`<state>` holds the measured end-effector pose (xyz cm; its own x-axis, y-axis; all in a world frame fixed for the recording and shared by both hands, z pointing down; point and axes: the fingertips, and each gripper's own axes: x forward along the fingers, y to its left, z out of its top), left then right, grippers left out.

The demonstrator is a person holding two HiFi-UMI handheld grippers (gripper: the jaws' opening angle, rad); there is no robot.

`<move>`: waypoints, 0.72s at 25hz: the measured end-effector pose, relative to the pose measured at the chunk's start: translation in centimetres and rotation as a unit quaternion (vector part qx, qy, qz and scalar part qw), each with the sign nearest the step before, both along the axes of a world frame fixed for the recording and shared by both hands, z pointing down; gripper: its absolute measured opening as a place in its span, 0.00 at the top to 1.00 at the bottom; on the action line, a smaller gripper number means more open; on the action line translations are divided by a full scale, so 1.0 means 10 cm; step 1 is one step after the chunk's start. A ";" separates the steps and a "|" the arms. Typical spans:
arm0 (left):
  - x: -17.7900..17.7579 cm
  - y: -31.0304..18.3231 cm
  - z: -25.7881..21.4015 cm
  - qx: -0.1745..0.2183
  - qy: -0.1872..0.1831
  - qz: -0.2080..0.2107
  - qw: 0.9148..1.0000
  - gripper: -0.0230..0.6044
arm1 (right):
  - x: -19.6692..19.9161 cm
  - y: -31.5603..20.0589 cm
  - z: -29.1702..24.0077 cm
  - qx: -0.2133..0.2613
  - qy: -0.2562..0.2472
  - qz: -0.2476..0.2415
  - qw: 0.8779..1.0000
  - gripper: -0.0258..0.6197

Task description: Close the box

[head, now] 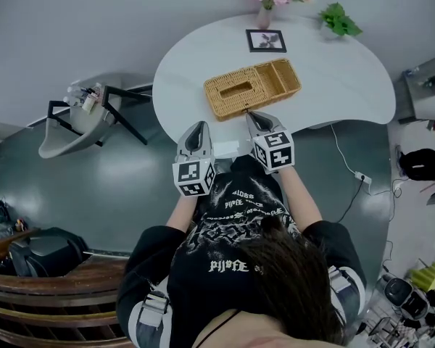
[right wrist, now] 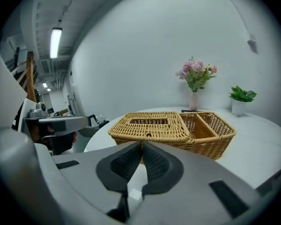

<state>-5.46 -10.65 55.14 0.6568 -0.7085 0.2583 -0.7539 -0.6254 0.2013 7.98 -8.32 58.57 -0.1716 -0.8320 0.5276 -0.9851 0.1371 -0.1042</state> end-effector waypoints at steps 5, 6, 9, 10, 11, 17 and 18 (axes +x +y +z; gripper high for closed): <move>-0.01 0.00 0.01 -0.001 -0.002 0.002 1.000 0.92 | -0.01 0.03 -0.01 0.004 0.004 0.004 1.000 0.91; -0.01 0.00 0.02 -0.001 -0.003 0.003 1.000 0.92 | -0.01 0.03 0.00 0.005 0.004 0.004 1.000 0.91; 0.01 0.00 0.02 -0.001 -0.004 0.004 1.000 0.92 | 0.00 0.02 0.00 0.006 0.007 0.003 1.000 0.91; 0.01 0.00 0.02 -0.001 -0.004 0.004 1.000 0.92 | 0.00 0.02 -0.01 0.006 0.008 0.003 1.000 0.91; 0.01 -0.01 0.02 -0.001 -0.004 0.004 1.000 0.92 | 0.00 0.02 -0.01 0.007 0.009 0.004 1.000 0.91; -0.01 0.02 0.00 0.000 -0.002 0.004 1.000 0.92 | -0.02 0.05 -0.02 0.009 0.009 0.006 1.000 0.91; -0.01 0.02 0.00 0.001 -0.002 0.004 1.000 0.92 | -0.02 0.05 -0.03 0.010 0.010 0.006 1.000 0.91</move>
